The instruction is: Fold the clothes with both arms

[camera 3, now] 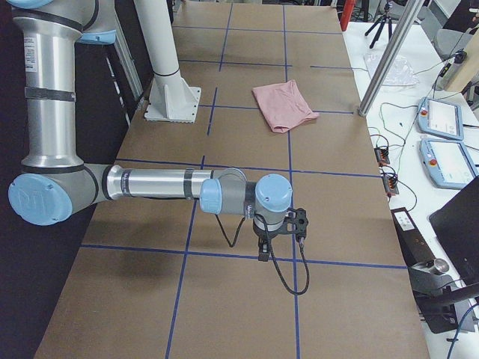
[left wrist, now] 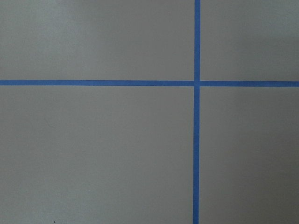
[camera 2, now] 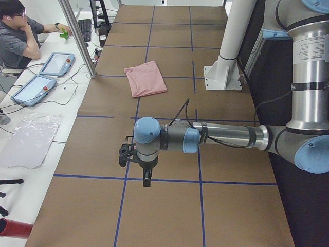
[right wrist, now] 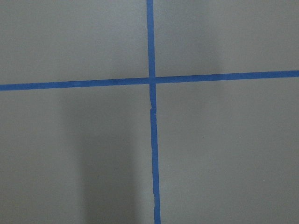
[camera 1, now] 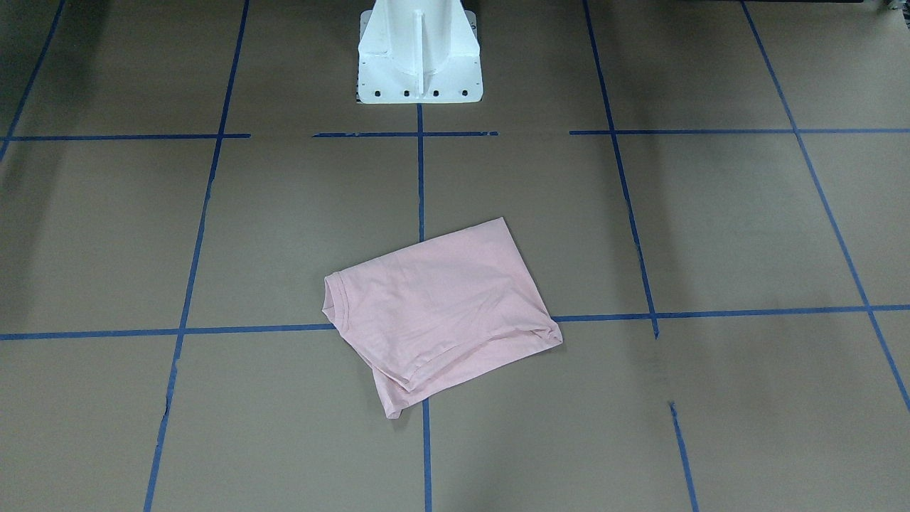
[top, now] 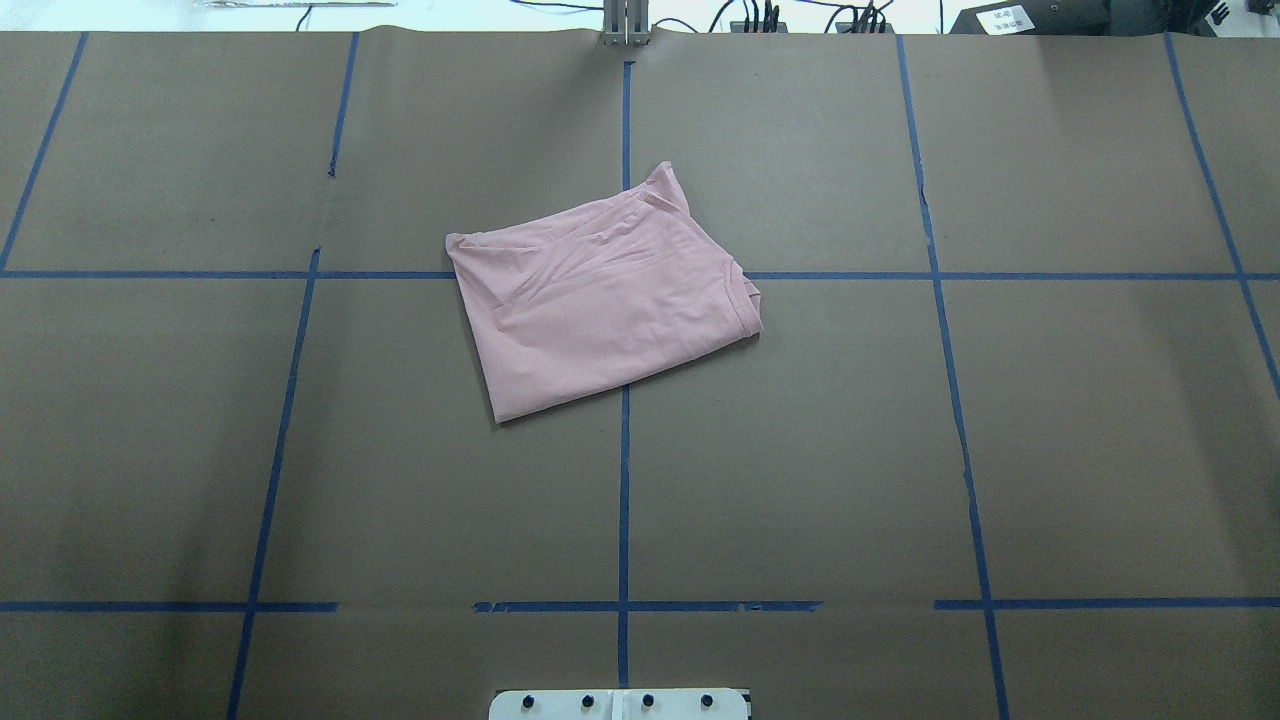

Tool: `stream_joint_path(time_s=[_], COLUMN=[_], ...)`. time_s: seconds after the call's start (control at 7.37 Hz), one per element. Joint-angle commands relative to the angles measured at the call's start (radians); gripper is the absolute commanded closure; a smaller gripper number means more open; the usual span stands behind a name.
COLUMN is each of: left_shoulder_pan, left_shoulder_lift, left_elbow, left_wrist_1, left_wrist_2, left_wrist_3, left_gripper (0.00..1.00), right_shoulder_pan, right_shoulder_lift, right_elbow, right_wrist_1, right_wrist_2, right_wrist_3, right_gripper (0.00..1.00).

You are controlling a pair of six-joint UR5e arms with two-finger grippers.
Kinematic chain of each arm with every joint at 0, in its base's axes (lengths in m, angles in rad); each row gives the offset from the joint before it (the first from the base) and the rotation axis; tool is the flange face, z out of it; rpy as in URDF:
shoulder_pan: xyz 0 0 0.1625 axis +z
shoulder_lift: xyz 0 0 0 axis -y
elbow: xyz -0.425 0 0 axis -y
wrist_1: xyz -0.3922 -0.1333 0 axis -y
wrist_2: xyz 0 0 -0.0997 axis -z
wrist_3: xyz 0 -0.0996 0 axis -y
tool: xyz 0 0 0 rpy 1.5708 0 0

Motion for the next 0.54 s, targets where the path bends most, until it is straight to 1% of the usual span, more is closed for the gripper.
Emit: stream_joint_path(time_s=[0.0,0.41], left_shoulder_pan=[0.000,0.000], left_shoulder_lift=[-0.001,0.000], left_elbow=[0.000,-0.003], left_wrist_1=[-0.001,-0.001], left_wrist_2=[0.000,0.000], left_wrist_3=[0.000,0.000], left_gripper=[0.00,0.00], right_shoulder_pan=[0.000,0.000], right_shoulder_lift=[0.000,0.000], right_elbow=[0.000,0.000], right_wrist_1=[0.000,0.000], right_wrist_2=[0.000,0.006], right_wrist_3=[0.000,0.001], right_gripper=[0.00,0.00])
